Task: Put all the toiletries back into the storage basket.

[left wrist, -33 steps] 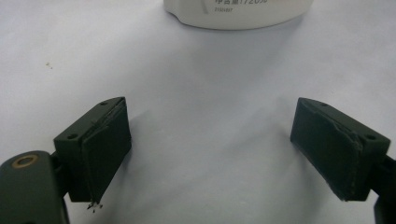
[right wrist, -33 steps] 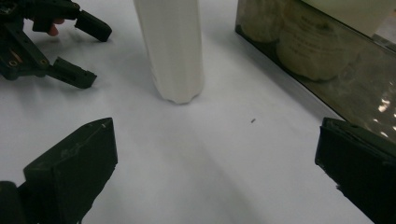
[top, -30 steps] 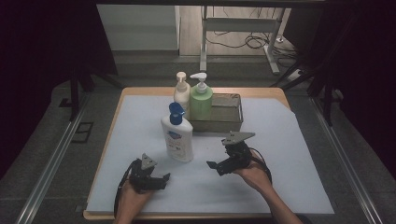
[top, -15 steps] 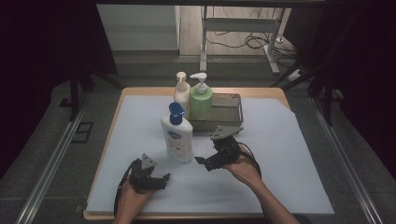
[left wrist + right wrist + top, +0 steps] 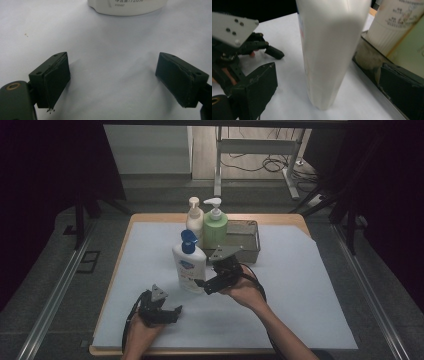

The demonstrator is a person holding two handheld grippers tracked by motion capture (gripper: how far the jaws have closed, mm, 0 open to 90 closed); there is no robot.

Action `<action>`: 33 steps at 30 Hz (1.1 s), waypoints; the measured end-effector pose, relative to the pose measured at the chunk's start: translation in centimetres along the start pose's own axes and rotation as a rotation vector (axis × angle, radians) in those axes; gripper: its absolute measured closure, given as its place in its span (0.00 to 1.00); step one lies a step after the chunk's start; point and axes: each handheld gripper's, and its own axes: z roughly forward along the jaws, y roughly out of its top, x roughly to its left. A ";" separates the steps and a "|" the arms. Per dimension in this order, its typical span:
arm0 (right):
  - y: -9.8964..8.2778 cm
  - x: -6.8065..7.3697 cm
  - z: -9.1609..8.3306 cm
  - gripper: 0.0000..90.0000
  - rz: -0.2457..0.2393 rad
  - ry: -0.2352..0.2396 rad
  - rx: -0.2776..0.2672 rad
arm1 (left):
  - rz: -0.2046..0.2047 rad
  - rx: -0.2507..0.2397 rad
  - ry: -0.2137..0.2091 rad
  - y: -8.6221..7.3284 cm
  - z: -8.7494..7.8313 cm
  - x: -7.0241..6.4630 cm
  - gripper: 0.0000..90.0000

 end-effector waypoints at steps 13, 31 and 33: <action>2.4 -0.1 1.8 0.11 0.003 -0.005 -0.028 | -0.001 -0.001 0.000 0.0 0.0 0.0 0.13; 3.8 0.0 3.4 0.41 -0.008 0.031 -0.027 | -0.002 -0.002 0.000 0.0 0.0 0.0 0.13; 3.8 0.0 3.5 0.42 -0.007 0.030 -0.026 | -0.002 -0.002 0.000 0.0 0.0 0.0 0.13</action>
